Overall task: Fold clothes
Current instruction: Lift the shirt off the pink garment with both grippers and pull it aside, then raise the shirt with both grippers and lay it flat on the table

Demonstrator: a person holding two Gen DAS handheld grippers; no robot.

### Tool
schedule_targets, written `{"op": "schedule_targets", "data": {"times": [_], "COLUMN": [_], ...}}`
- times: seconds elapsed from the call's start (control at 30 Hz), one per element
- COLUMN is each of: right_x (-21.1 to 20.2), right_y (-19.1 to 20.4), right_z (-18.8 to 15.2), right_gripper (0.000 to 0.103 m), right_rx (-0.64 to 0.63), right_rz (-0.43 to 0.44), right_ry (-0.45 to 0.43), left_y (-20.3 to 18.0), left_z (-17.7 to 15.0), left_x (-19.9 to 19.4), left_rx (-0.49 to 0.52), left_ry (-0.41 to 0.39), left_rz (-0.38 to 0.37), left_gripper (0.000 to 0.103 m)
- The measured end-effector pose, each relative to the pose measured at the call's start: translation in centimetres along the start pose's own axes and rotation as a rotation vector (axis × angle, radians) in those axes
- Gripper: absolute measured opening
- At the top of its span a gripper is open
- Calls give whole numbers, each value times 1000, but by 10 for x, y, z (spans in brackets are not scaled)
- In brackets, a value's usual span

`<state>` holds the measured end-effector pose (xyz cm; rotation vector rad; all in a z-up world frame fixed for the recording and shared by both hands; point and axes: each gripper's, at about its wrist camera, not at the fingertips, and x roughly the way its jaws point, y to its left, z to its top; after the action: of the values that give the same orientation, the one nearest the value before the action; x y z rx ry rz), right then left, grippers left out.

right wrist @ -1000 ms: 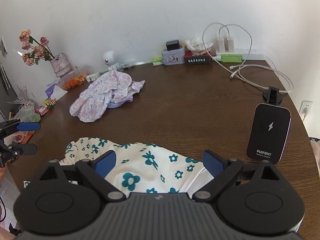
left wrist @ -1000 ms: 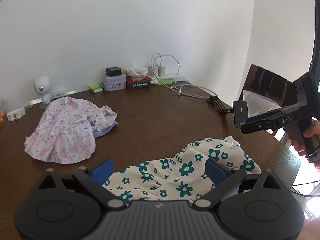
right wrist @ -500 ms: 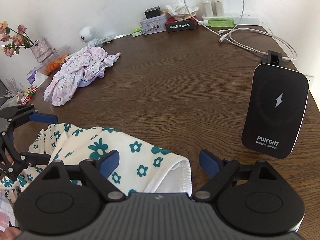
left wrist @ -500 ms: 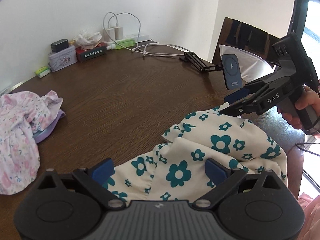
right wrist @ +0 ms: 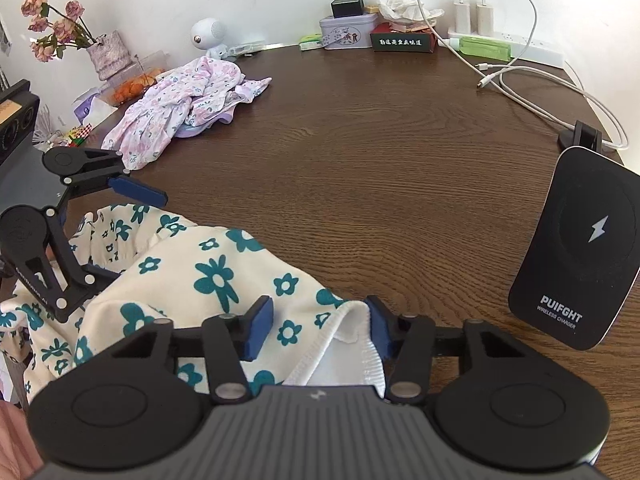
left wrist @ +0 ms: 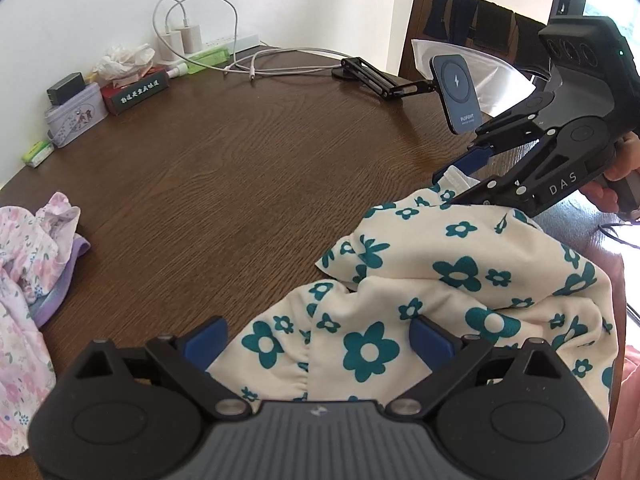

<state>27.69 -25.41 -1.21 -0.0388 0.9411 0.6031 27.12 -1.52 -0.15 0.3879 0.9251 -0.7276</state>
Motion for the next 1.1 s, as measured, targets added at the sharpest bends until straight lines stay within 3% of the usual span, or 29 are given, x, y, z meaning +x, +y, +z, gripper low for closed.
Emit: {"op": "schedule_targets", "data": {"times": [0.2,0.37,0.47,0.63,0.8,0.93,1.1], "right_x": [-1,-8,-13,-22,-33,-48,-66], "right_y": [2,7,8,9,13,19,29], "right_z": [-2,-3,-5,-7,-10,-11,4], "right_gripper": [20,13,9,8,6,5,5], "right_rx": [-30,-53,-66,-86,-122,-168,-262], "right_rz": [5,-18,-43,-90,-143,-194,-297], "right_ry": [5,-12,-23,-39,-65,-102,-163], "left_y": [3,3,9,19,7,11,24], "left_z": [0,-10,-20,-36,-45,-54,-52], "left_x": [7,-3,-11,-23,-43,-79,-126], "left_rx": [-4,-20,-45,-112,-123,-180,-188], "left_ry": [11,-27,-52,-75,-80,-154,-219], "left_rz": [-18,-26,-8,-15,151,236,408], "left_gripper": [88,61,31,14,8,7,6]}}
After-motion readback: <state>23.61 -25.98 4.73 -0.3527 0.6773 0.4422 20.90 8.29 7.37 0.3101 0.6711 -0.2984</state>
